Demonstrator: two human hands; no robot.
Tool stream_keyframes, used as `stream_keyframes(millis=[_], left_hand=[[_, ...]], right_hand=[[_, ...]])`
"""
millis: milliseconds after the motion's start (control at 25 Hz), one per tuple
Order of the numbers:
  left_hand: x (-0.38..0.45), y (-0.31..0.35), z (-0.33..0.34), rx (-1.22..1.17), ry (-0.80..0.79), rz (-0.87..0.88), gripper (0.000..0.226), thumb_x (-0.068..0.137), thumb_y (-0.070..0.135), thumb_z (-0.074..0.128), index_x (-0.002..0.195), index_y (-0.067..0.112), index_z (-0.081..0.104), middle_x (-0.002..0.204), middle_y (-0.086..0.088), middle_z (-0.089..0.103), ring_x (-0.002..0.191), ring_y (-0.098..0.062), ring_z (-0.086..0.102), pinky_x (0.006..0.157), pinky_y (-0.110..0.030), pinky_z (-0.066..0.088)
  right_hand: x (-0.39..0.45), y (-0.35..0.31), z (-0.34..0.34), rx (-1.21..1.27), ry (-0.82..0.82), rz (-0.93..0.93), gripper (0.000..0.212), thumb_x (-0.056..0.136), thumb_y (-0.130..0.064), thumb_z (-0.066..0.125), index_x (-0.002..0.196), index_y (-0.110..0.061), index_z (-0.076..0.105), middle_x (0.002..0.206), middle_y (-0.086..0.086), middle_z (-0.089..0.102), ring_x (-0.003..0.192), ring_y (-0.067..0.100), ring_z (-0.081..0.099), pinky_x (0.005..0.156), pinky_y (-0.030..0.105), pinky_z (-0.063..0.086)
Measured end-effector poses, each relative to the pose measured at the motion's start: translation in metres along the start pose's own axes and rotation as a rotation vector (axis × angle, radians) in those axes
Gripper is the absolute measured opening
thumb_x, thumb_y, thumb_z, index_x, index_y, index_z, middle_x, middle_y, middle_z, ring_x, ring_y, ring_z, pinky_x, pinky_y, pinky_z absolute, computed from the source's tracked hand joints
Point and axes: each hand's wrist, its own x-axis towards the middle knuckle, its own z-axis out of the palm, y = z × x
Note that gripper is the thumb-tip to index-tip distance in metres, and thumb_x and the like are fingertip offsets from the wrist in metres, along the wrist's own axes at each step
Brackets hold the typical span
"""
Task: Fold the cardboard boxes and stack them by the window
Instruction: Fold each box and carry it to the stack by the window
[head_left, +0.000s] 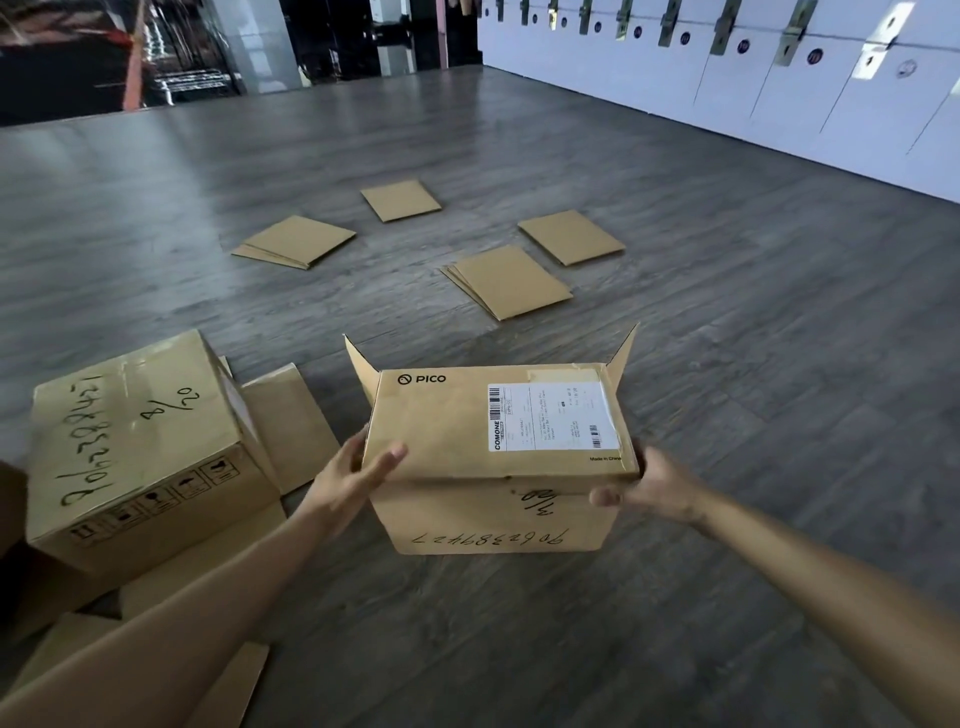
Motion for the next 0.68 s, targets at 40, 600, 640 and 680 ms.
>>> stream_keyframes(millis=[40,600,640,680], left_hand=[[0.001,0.012,-0.002,-0.035,0.004,-0.005,0.085,0.044,0.099,0.06,0.116,0.054,0.06,0.104,0.017,0.073,0.091,-0.005,0.071,0.074,-0.029,0.058],[0.039,0.061,0.003,0.094,0.268,-0.065,0.07,0.083,0.075,0.056,0.129,0.022,0.058,0.126,-0.004,0.063,0.11,-0.027,0.061,0.097,-0.042,0.05],[0.04,0.061,0.003,0.033,0.298,-0.033,0.071,0.079,0.074,0.063,0.127,0.022,0.059,0.126,-0.003,0.064,0.112,-0.026,0.061,0.1,-0.043,0.049],[0.04,0.061,0.004,-0.021,0.313,-0.006,0.073,0.075,0.073,0.069,0.126,0.023,0.059,0.124,-0.001,0.065,0.111,-0.024,0.062,0.1,-0.043,0.05]], right_hand=[[0.003,-0.008,-0.003,-0.005,0.027,0.009,0.1,0.05,-0.079,0.08,0.134,-0.034,0.05,0.131,-0.011,0.063,0.112,0.007,0.064,0.098,0.038,0.054],[0.045,-0.058,-0.003,-0.007,0.448,0.091,0.073,0.076,-0.071,0.068,0.131,-0.024,0.055,0.123,-0.005,0.061,0.1,0.013,0.054,0.071,0.03,0.041],[0.045,-0.059,-0.007,-0.001,0.474,0.041,0.073,0.076,-0.067,0.071,0.132,-0.024,0.054,0.122,-0.006,0.062,0.101,0.013,0.054,0.075,0.03,0.042],[0.046,-0.06,-0.01,0.001,0.487,-0.005,0.073,0.075,-0.064,0.074,0.133,-0.024,0.054,0.12,-0.007,0.062,0.101,0.012,0.056,0.079,0.03,0.044]])
